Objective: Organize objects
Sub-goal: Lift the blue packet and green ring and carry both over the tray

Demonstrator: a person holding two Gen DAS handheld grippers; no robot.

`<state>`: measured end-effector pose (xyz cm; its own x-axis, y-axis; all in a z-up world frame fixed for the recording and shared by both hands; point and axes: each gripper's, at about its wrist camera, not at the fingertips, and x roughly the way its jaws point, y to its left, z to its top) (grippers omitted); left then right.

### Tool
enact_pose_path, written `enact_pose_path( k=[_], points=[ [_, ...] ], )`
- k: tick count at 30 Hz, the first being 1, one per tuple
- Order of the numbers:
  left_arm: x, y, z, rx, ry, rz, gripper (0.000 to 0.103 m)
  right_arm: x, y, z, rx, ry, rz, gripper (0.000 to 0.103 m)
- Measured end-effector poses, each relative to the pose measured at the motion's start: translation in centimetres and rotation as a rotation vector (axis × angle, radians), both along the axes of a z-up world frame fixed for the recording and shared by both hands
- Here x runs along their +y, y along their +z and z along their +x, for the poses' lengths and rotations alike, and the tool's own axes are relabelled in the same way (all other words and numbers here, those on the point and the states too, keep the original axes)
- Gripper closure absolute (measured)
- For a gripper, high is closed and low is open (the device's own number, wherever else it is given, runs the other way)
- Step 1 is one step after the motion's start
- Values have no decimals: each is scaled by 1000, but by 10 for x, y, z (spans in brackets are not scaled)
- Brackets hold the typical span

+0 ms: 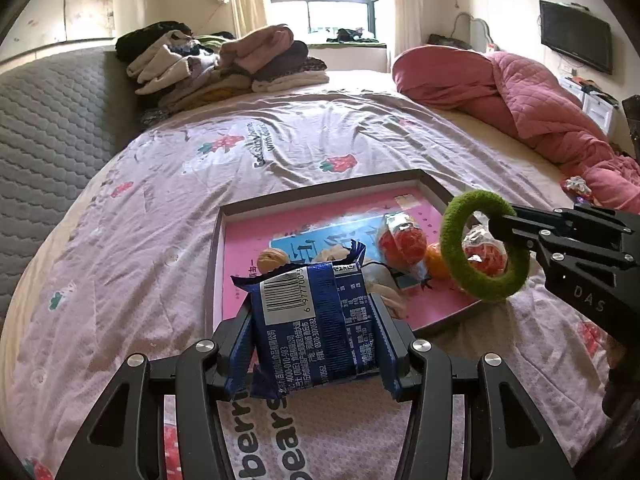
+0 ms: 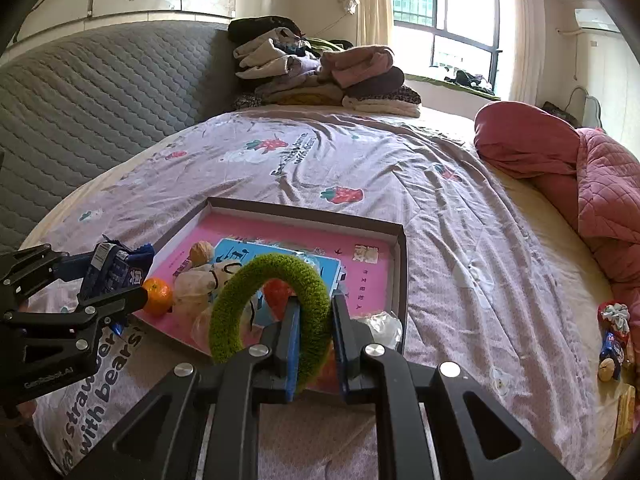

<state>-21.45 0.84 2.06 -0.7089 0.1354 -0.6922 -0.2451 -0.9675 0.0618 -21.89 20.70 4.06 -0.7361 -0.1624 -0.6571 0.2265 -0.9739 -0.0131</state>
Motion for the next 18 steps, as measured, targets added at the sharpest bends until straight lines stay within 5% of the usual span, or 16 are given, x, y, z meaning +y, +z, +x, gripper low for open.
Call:
enact_pose_path(
  k=[18],
  points=[
    [-2, 1, -17, 2, 24, 2, 50, -4, 11, -12, 39, -18, 5, 88]
  ],
)
